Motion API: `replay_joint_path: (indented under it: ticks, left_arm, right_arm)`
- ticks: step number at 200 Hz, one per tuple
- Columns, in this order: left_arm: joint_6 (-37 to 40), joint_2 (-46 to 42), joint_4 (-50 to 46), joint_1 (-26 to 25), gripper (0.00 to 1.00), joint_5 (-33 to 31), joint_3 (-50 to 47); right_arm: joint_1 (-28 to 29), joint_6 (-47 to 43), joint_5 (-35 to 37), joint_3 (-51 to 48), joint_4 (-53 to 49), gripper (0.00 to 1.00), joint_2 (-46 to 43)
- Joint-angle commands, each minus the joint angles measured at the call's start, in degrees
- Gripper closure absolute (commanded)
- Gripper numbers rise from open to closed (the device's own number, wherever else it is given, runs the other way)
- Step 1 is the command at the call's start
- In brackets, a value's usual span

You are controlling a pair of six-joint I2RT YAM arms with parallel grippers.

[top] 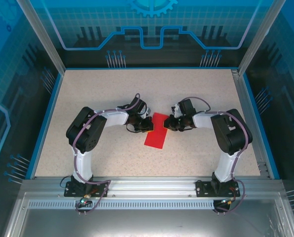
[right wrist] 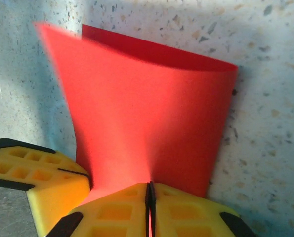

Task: Fold a paper plane with a square sheet of paper (pick it up from the middle)
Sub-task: Fold the square sheet of paper in half at the center of the table.

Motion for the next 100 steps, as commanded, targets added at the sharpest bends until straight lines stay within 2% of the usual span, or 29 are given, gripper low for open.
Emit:
replay_joint_path:
  ticks: [1,59,100]
  left_arm:
    - [1.7,2.9,-5.3,-0.6,1.00,-3.3,-1.2]
    - [1.7,3.0,-5.3,-0.4,1.00,-3.4,-1.1]
    - [1.8,3.1,-5.4,-0.5,1.00,-3.4,-1.0]
  right_arm:
    - [-0.7,-0.8,1.8,-0.1,-1.4,0.88,1.2]
    - [-2.6,-0.5,-2.2,2.7,-1.7,0.87,-2.0]
    - [-3.5,-0.5,-4.0,4.4,-1.6,0.87,2.0]
